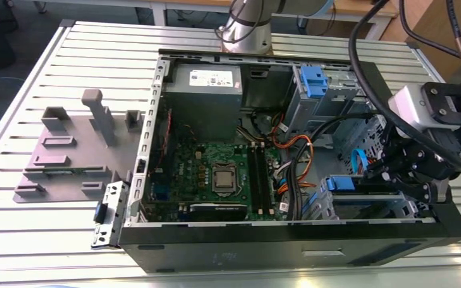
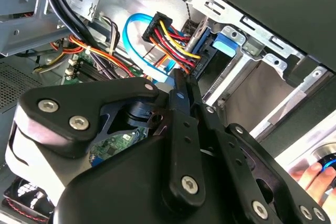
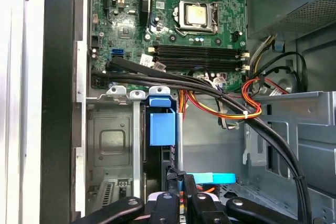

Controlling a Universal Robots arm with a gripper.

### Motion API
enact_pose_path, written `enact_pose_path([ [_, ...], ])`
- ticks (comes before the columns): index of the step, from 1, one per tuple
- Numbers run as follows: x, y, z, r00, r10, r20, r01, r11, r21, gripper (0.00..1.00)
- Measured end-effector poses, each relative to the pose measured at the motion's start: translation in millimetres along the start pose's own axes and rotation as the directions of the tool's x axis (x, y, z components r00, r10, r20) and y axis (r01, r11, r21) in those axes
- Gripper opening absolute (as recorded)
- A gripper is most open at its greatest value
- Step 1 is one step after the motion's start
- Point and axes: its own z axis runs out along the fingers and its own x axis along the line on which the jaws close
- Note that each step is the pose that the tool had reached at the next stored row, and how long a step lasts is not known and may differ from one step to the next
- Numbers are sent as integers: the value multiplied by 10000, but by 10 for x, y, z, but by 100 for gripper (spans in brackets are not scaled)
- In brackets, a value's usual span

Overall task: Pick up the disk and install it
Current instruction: 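Insert the second disk wire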

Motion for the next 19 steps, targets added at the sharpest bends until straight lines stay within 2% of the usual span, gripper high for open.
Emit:
enact_pose_path([
  [12, 41, -1, -3, 10000, 0, -2, 0, 10000, 0, 16],
  [19, 56, -3, 29, 10000, 0, -12, 0, 10000, 0, 16],
])
